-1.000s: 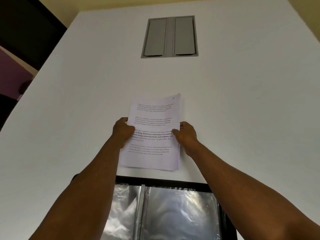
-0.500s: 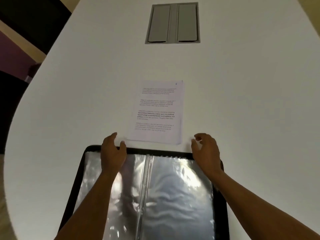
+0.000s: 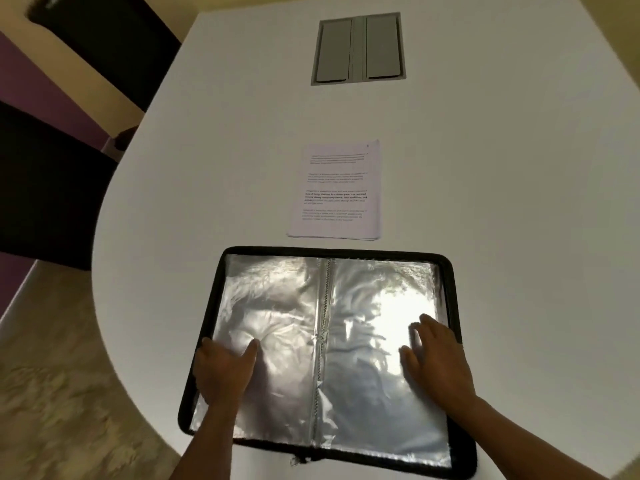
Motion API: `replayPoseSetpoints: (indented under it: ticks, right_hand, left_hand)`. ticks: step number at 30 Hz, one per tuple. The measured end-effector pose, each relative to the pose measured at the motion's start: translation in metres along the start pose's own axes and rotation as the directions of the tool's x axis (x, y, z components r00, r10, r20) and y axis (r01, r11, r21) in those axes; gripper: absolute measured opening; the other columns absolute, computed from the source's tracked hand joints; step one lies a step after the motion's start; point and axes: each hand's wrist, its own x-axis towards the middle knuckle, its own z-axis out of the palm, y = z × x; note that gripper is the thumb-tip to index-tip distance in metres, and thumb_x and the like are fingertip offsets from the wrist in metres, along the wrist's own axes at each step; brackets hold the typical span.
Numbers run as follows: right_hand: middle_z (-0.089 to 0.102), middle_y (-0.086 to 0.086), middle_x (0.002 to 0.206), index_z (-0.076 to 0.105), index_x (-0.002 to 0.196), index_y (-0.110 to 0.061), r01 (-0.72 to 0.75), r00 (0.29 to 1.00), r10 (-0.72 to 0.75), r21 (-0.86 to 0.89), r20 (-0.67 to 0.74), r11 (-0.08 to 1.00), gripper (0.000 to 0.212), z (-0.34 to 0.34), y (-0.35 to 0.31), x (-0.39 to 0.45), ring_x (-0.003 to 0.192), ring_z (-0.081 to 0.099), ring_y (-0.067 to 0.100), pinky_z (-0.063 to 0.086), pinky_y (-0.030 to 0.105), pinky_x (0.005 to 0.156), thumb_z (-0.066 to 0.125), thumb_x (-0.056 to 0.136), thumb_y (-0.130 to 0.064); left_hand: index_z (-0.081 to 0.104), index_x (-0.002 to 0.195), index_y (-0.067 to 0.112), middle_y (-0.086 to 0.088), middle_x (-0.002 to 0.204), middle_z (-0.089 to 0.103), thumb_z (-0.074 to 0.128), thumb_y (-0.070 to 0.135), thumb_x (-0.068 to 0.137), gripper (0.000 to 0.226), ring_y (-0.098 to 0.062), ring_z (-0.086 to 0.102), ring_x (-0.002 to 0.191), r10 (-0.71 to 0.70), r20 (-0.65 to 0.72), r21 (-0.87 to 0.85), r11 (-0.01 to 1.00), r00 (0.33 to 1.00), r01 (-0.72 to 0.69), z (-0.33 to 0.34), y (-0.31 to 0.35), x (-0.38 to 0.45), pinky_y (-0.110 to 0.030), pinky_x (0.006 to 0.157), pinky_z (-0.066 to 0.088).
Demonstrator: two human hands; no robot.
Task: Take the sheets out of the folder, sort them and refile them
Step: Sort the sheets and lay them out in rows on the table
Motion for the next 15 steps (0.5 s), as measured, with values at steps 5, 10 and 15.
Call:
replayPoseSetpoints:
  ticks: [5, 10, 15]
  right_hand:
    - [0.051, 0.01, 0.132, 0.058, 0.114, -0.014, 0.045, 0.999, -0.046, -0.116, -0.004, 0.992, 0.044, 0.009, -0.009, -0.025, 0.116, 0.053, 0.029, 0.05, 0.039, 0.089, 0.068, 0.079, -0.038]
    - [0.052, 0.004, 0.122, 0.055, 0.109, -0.017, -0.03, 0.999, 0.031, -0.132, 0.007, 0.991, 0.039, 0.011, -0.019, -0.031, 0.111, 0.054, 0.026, 0.052, 0.037, 0.08, 0.065, 0.081, -0.042]
    - [0.055, 0.002, 0.12, 0.057, 0.112, -0.017, -0.142, 0.989, 0.145, -0.06, 0.033, 0.988, 0.039, 0.014, -0.029, -0.037, 0.11, 0.056, 0.025, 0.051, 0.038, 0.083, 0.063, 0.082, -0.041]
  left_hand:
    - [0.049, 0.123, -0.003, -0.026, 0.12, 0.051, 0.076, 0.06, 0.067, 0.089, -0.047, 0.049, 0.111, -0.013, 0.023, 0.047, 0.999, 1.0, 0.012, -0.014, -0.01, 0.005, -0.051, 0.088, 0.046]
    - [0.051, 0.122, 0.0, -0.02, 0.117, 0.061, 0.079, 0.05, 0.071, 0.077, -0.038, 0.059, 0.109, 0.025, 0.149, -0.124, 0.992, 0.988, -0.006, -0.025, -0.017, 0.021, -0.038, 0.084, 0.047]
    - [0.062, 0.108, 0.008, -0.011, 0.097, 0.065, 0.068, 0.025, 0.081, 0.033, -0.032, 0.062, 0.092, 0.125, 0.27, -0.153, 0.984, 0.955, -0.086, -0.033, -0.022, 0.031, -0.032, 0.074, 0.048]
